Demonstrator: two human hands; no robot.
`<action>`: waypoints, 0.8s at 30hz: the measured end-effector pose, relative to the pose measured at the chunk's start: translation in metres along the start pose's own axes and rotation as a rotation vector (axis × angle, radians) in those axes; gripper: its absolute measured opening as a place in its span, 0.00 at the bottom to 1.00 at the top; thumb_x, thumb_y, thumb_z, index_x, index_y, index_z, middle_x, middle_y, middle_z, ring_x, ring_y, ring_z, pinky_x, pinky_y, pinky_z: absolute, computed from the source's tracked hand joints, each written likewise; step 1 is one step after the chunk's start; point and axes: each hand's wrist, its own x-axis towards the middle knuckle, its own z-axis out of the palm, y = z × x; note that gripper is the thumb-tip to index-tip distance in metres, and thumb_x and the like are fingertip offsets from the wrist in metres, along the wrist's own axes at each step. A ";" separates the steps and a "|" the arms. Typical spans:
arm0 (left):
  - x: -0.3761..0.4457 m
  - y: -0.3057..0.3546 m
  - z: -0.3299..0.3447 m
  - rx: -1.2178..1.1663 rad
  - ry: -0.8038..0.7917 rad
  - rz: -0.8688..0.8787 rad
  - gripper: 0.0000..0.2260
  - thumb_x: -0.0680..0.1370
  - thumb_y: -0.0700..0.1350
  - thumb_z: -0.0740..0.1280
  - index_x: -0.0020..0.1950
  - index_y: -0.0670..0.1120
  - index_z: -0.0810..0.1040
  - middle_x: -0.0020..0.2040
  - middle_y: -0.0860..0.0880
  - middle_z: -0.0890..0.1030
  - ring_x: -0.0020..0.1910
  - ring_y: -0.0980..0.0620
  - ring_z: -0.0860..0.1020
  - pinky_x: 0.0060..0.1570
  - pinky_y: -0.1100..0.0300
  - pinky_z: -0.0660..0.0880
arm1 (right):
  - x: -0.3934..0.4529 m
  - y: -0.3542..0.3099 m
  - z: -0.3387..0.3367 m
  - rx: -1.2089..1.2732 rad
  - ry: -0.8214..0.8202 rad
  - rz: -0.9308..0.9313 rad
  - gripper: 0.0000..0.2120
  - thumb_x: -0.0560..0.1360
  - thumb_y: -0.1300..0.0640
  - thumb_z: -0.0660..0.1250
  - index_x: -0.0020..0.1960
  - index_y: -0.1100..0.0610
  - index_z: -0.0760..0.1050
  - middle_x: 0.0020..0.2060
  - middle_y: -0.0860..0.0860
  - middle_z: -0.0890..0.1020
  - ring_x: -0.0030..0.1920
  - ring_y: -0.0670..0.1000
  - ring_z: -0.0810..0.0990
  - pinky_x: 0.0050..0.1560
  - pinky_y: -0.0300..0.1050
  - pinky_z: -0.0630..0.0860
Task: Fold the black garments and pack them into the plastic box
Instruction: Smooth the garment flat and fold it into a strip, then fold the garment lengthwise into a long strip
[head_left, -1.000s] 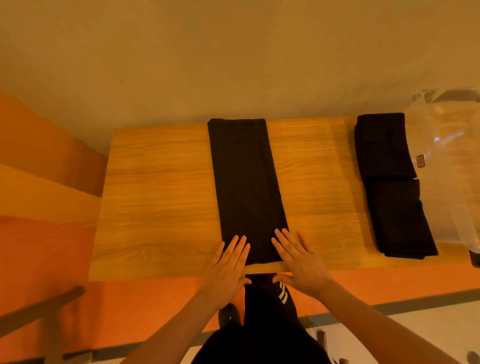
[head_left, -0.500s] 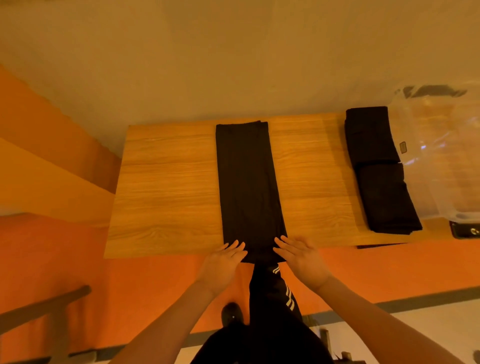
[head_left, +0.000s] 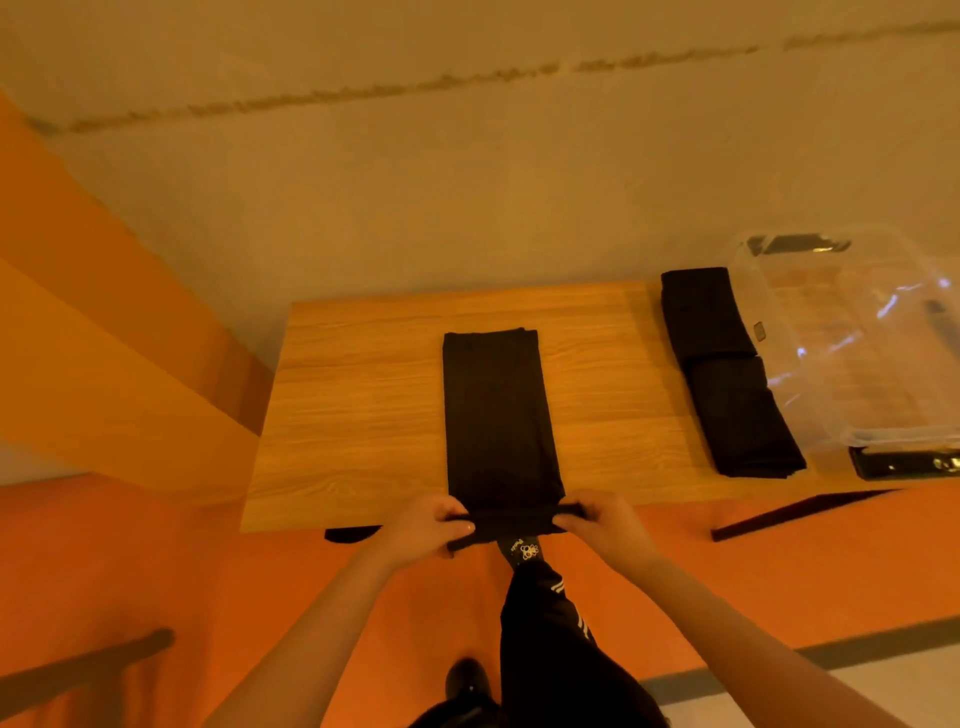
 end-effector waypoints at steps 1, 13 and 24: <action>-0.002 0.004 -0.006 -0.070 0.007 -0.017 0.03 0.77 0.40 0.66 0.46 0.46 0.79 0.45 0.46 0.83 0.44 0.52 0.82 0.42 0.63 0.79 | 0.003 -0.006 -0.003 0.075 -0.004 0.020 0.07 0.75 0.61 0.65 0.44 0.49 0.75 0.38 0.45 0.80 0.37 0.39 0.80 0.37 0.31 0.74; 0.081 0.048 -0.075 -0.300 0.316 -0.002 0.07 0.78 0.41 0.63 0.52 0.46 0.80 0.46 0.51 0.81 0.49 0.53 0.79 0.53 0.57 0.75 | 0.132 -0.049 -0.049 0.340 0.038 0.073 0.08 0.78 0.60 0.60 0.53 0.55 0.77 0.45 0.48 0.81 0.47 0.44 0.80 0.42 0.33 0.75; 0.234 0.047 -0.114 -0.160 0.494 -0.092 0.06 0.77 0.41 0.65 0.51 0.42 0.80 0.49 0.47 0.80 0.48 0.53 0.77 0.48 0.63 0.71 | 0.283 -0.019 -0.059 0.119 0.067 0.261 0.11 0.77 0.54 0.62 0.45 0.60 0.76 0.35 0.52 0.78 0.34 0.49 0.76 0.32 0.39 0.70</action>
